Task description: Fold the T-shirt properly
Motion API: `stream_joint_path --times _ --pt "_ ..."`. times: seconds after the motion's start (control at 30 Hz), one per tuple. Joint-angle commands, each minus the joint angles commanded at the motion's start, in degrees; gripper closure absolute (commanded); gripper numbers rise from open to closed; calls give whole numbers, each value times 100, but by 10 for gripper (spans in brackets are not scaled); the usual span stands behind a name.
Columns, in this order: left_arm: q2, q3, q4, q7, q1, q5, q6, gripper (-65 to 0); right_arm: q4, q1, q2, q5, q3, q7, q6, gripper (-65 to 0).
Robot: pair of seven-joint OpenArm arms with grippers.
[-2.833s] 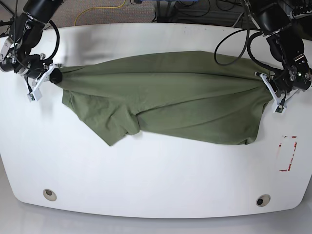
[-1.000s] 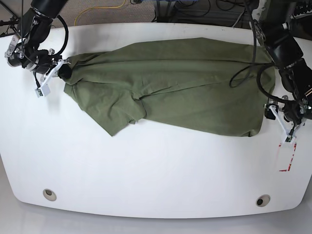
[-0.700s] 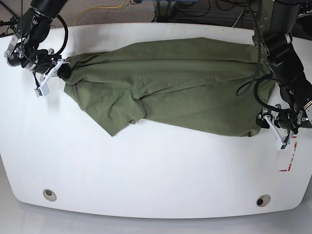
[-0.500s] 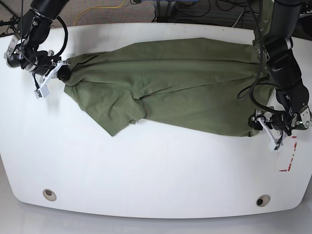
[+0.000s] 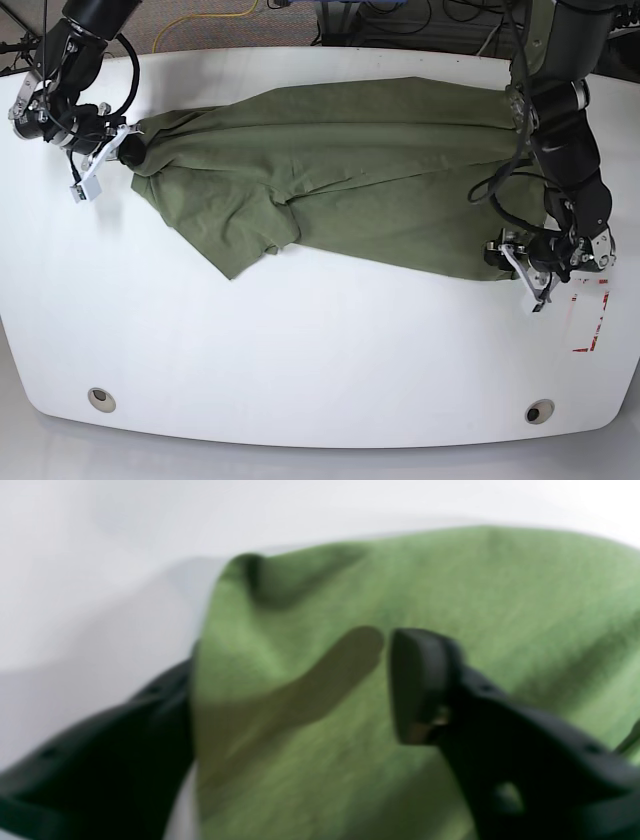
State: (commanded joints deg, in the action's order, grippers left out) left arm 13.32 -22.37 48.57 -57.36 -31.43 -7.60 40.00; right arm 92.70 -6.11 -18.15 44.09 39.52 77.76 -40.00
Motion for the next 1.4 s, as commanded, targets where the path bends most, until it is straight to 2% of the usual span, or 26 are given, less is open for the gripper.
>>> stream_joint_path --times 0.03,0.07,0.3,0.63,0.87,0.97,1.17,1.33,1.4 --pt "-9 0 9 0 0 9 0 -14 0 9 0 0 0 0 0 0" --pt "-9 9 35 -9 0 18 0 0 0 9 0 0 0 0 0 0" --pt "0 9 185 -141 -26 -26 0 0 -9 185 0 -9 0 0 0 0" --pt "-53 -132 2558 -1160 -35 -26 0 0 -9 633 -114 -9 -44 18 0 0" --pt "-255 -132 3982 -1468 -167 -26 0 0 -35 1292 -264 -9 -62 26 0 0" --pt "-264 -132 4299 -1662 -404 -18 0 0 -53 1732 -413 -9 -79 35 0 0" --pt "-273 -132 4703 -1952 -923 -18 0 0 -519 2769 -800 -9 -484 35 0 0" --pt "-273 -141 4818 -2013 -1486 -9 0 0 -1301 3851 -1169 -9 -598 35 0 0" --pt "-237 -141 4835 -2013 -1829 -9 0 0 -1749 4563 -1442 9 -870 35 0 0"
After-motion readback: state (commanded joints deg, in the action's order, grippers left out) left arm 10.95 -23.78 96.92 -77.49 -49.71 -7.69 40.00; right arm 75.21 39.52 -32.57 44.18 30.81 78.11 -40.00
